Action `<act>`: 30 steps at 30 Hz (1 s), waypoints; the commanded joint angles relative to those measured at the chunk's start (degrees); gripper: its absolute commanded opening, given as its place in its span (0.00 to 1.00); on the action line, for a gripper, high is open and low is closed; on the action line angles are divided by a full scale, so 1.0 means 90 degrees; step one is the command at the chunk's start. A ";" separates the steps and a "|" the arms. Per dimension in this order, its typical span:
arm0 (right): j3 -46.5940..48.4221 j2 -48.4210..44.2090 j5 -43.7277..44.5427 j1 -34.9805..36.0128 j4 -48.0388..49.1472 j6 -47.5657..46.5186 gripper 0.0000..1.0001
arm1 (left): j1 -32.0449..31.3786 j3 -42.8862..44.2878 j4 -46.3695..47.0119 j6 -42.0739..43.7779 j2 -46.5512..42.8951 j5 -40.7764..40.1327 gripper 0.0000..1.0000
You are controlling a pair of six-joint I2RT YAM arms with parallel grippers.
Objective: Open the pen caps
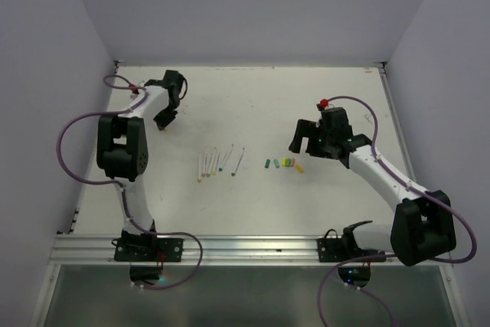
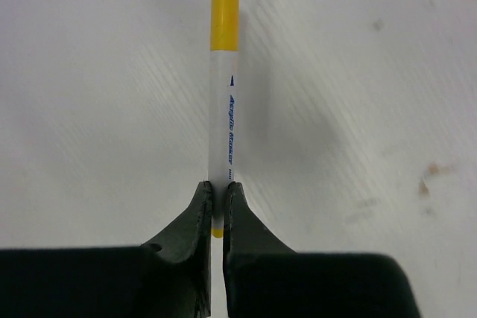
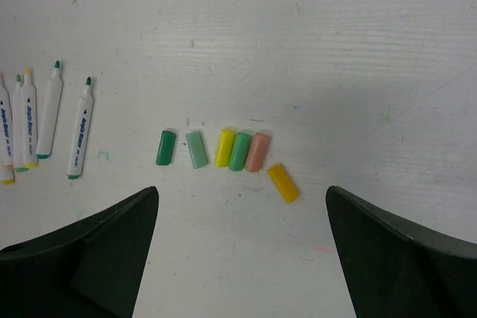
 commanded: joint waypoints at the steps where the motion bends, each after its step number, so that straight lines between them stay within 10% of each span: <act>1: 0.0247 -0.0102 -0.0110 0.0021 -0.0312 0.0270 0.99 | -0.0997 -0.0148 -0.0376 0.0346 -0.1127 -0.0675 0.00; 13: -0.0017 -0.0970 -0.2103 0.0031 0.0243 0.0328 0.98 | -0.2289 -0.5916 0.6046 0.2292 -0.6594 0.2925 0.00; 20: 0.0274 -0.0865 -0.2495 0.0342 0.0558 0.0495 0.99 | -0.2533 -0.6986 0.7222 0.2203 -0.6981 0.5736 0.00; 30: 0.0998 0.0151 -0.1665 0.1700 0.0889 0.0982 0.99 | -0.3304 -0.7553 0.7624 0.1910 -0.7362 0.5966 0.00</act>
